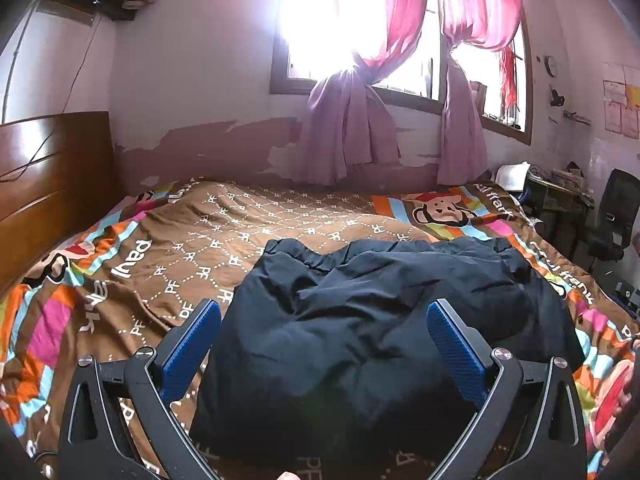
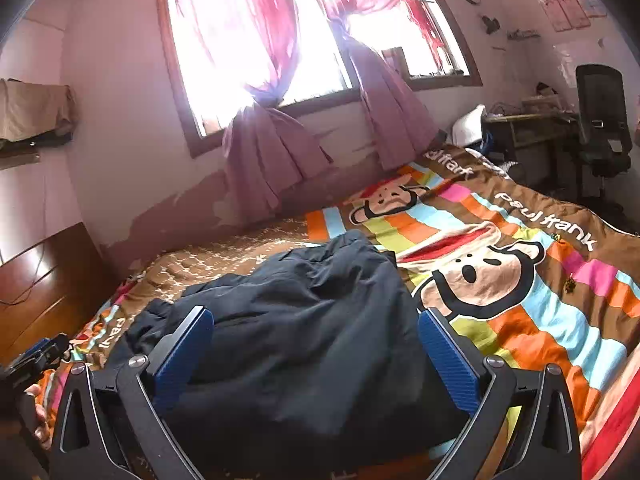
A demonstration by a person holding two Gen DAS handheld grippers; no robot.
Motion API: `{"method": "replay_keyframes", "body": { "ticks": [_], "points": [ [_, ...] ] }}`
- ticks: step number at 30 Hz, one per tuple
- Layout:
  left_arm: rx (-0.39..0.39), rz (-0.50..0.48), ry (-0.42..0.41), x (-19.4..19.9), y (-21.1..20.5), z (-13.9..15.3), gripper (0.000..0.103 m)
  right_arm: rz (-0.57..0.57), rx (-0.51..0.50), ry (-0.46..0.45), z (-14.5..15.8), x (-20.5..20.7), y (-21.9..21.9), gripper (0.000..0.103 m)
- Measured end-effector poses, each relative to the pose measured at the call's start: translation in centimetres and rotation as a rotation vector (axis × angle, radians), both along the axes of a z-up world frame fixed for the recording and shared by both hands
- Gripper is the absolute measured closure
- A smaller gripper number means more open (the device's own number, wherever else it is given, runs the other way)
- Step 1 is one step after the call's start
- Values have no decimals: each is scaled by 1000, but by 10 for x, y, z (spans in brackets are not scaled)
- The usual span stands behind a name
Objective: Fold large clothes
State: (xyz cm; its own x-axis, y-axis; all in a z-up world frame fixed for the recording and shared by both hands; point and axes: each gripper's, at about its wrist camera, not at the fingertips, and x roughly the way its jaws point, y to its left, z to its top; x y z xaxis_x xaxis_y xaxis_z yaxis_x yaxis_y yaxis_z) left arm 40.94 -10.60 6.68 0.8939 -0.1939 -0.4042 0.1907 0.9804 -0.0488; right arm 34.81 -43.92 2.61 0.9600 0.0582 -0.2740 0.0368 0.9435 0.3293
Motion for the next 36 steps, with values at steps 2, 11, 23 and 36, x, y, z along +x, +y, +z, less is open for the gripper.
{"method": "replay_keyframes", "body": {
  "ticks": [2, 11, 23, 36],
  "points": [
    [4, 15, 9, -6, 1, 1, 2, 10, -17, -19, 3, -10, 5, 0],
    [-40, 16, 35, -36, 6, -2, 2, 74, -120, -117, 16, -50, 40, 0],
    [98, -31, 14, -93, -5, -44, 2, 90, -264, -96, -4, -85, 79, 0],
    [90, -88, 2, -108, -14, -76, 2, 178, -316, -4, -50, -97, 105, 0]
  ]
}}
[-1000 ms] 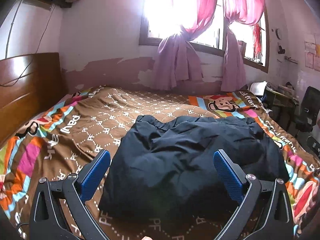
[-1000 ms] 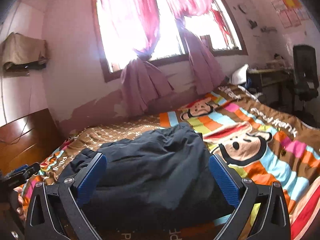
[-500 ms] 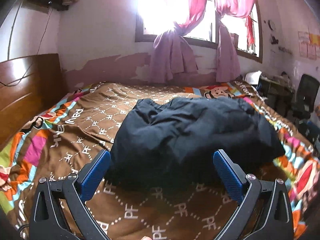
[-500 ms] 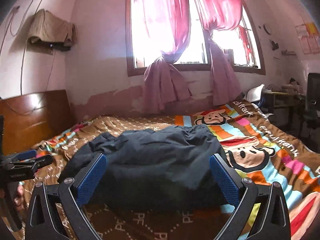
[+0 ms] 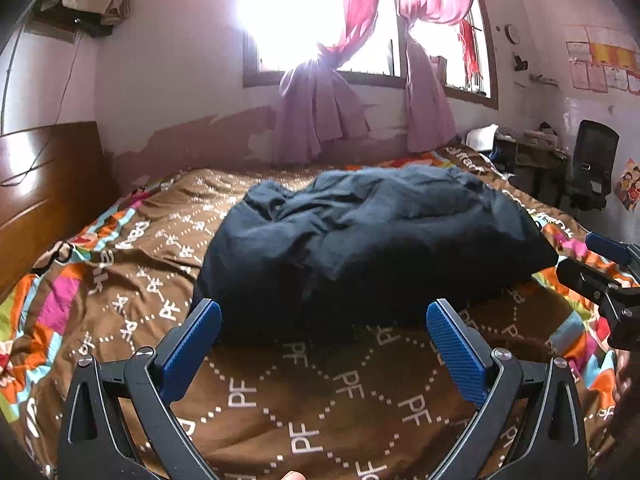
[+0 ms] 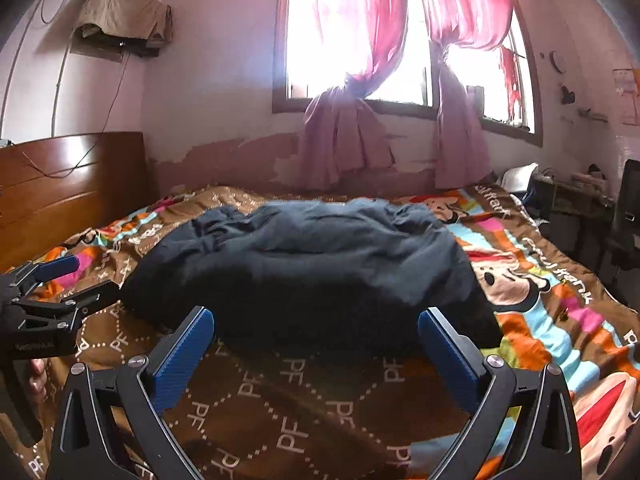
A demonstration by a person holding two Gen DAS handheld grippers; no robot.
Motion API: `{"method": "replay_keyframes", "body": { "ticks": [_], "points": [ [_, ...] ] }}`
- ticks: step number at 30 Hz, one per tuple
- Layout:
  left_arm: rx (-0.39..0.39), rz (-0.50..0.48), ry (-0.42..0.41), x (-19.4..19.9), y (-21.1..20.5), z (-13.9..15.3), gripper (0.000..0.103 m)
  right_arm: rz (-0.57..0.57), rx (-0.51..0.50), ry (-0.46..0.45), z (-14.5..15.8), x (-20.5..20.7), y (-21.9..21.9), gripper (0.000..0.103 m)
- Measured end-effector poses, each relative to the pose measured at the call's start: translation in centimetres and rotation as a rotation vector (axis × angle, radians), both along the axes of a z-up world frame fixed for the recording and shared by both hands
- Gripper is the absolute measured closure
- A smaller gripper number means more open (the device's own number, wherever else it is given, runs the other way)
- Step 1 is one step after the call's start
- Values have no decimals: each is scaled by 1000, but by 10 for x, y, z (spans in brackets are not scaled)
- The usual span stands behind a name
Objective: Fold large clothes
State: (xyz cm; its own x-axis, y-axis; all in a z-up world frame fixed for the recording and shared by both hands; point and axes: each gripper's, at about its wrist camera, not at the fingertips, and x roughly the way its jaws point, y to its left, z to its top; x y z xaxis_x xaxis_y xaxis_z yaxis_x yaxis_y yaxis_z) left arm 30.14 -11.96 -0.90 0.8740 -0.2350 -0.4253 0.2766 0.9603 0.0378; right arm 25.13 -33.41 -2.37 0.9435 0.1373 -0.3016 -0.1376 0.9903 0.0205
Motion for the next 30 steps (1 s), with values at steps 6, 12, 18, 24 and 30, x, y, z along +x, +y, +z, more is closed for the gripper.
{"method": "replay_keyframes", "body": {
  "ticks": [6, 12, 18, 24, 30],
  "points": [
    [-44, -6, 11, -2, 4, -3, 2, -13, 11, 30, -9, 2, 0, 0],
    [-73, -10, 1, -4, 6, 1, 2, -28, 16, 19, -9, -1, 0, 0],
    [-80, -3, 5, -4, 7, 2, 2, -21, 2, 11, -9, -1, 1, 0],
    [-71, -2, 6, -3, 7, 2, 2, -22, 1, 7, -8, -2, 1, 0],
    [-68, -9, 14, -3, 5, 1, 2, -20, 0, 8, -8, -2, 1, 0]
  ]
}}
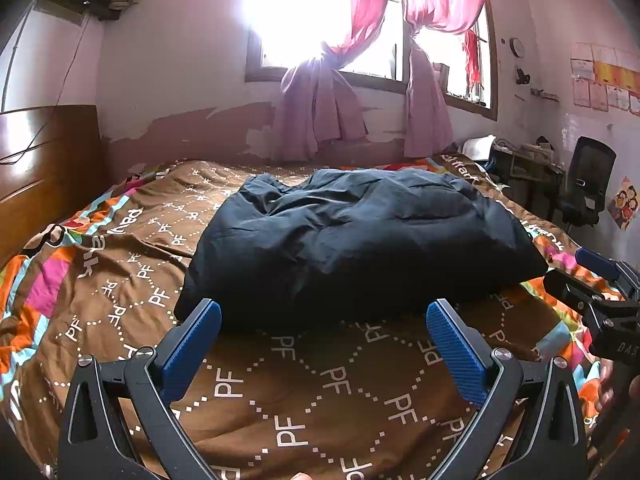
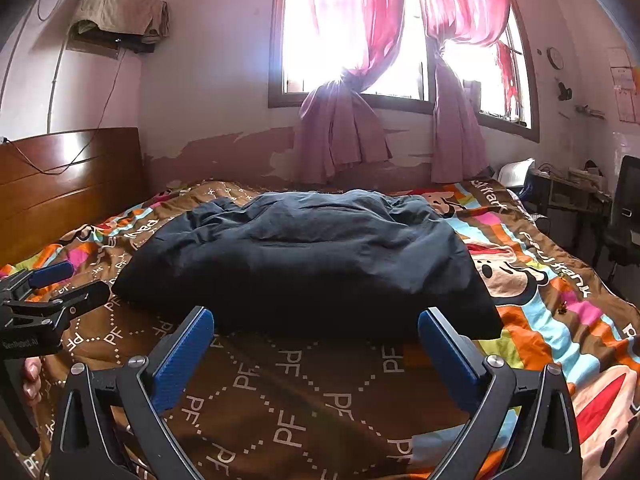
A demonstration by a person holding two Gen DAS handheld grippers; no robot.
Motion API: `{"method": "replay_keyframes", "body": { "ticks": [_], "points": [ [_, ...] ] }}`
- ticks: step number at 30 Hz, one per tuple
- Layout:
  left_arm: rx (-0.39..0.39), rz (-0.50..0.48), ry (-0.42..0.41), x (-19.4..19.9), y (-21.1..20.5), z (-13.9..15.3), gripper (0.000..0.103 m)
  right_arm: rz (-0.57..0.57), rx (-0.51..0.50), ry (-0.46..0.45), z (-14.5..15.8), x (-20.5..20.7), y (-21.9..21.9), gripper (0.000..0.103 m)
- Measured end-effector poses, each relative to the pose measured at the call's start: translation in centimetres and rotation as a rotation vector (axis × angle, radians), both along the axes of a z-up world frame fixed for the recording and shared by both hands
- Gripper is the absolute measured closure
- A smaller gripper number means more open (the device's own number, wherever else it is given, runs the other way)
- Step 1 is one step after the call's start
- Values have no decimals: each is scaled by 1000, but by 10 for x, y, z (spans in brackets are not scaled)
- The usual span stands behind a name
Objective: Fold large clothes
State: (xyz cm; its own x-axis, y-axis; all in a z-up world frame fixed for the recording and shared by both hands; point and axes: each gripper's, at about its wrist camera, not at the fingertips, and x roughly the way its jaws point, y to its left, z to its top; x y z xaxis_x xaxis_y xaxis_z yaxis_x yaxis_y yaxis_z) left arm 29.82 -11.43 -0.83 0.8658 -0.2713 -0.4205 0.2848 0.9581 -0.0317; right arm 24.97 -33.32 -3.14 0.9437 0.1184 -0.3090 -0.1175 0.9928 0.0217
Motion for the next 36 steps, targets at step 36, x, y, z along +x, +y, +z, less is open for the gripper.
{"method": "replay_keyframes", "body": {
  "ticks": [36],
  "points": [
    [21, -24, 32, 3, -2, -8, 2, 37, -4, -2, 5, 3, -1, 0]
  ]
}}
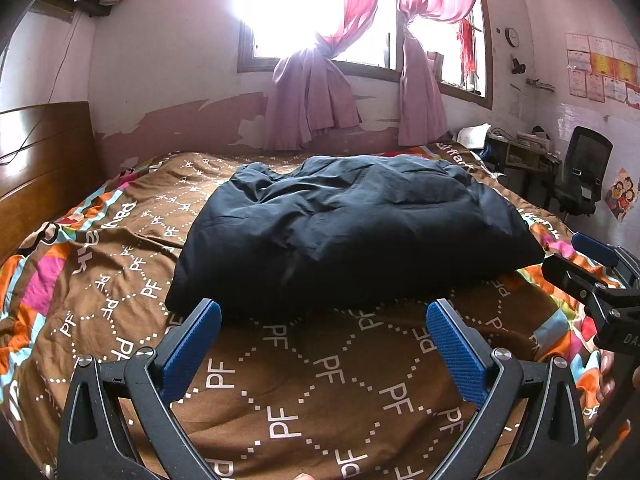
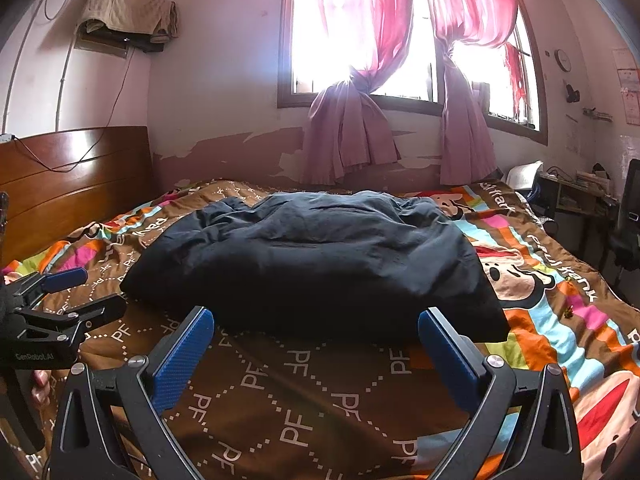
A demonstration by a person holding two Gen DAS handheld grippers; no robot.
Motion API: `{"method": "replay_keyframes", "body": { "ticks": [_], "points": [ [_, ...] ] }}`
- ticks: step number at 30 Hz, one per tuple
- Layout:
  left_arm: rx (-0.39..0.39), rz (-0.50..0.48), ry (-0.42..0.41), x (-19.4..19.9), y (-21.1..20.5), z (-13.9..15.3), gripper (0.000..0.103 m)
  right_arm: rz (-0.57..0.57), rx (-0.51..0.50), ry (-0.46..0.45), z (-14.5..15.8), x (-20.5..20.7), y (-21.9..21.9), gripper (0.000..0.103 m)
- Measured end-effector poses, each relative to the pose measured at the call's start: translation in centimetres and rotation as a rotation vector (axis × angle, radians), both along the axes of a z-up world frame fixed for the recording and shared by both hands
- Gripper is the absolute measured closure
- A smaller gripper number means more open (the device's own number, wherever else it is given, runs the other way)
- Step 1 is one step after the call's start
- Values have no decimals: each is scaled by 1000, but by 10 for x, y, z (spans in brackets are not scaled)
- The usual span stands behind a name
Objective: Fold large clothes
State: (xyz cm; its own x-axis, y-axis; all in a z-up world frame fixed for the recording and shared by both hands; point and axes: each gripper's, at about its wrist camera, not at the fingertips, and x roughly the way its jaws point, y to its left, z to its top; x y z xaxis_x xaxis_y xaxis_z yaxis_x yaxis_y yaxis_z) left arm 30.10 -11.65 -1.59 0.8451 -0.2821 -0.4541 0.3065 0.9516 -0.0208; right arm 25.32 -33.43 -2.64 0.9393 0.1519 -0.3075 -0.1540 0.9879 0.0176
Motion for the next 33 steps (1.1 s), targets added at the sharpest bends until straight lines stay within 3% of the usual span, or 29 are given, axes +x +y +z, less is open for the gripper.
{"method": "replay_keyframes", "body": {
  "ticks": [24, 33],
  "points": [
    [2, -9, 19, 3, 6, -4, 2, -5, 9, 4, -4, 0, -1, 0],
    [28, -15, 78, 3, 2, -10, 2, -6, 10, 7, -4, 0, 0, 0]
  ]
}}
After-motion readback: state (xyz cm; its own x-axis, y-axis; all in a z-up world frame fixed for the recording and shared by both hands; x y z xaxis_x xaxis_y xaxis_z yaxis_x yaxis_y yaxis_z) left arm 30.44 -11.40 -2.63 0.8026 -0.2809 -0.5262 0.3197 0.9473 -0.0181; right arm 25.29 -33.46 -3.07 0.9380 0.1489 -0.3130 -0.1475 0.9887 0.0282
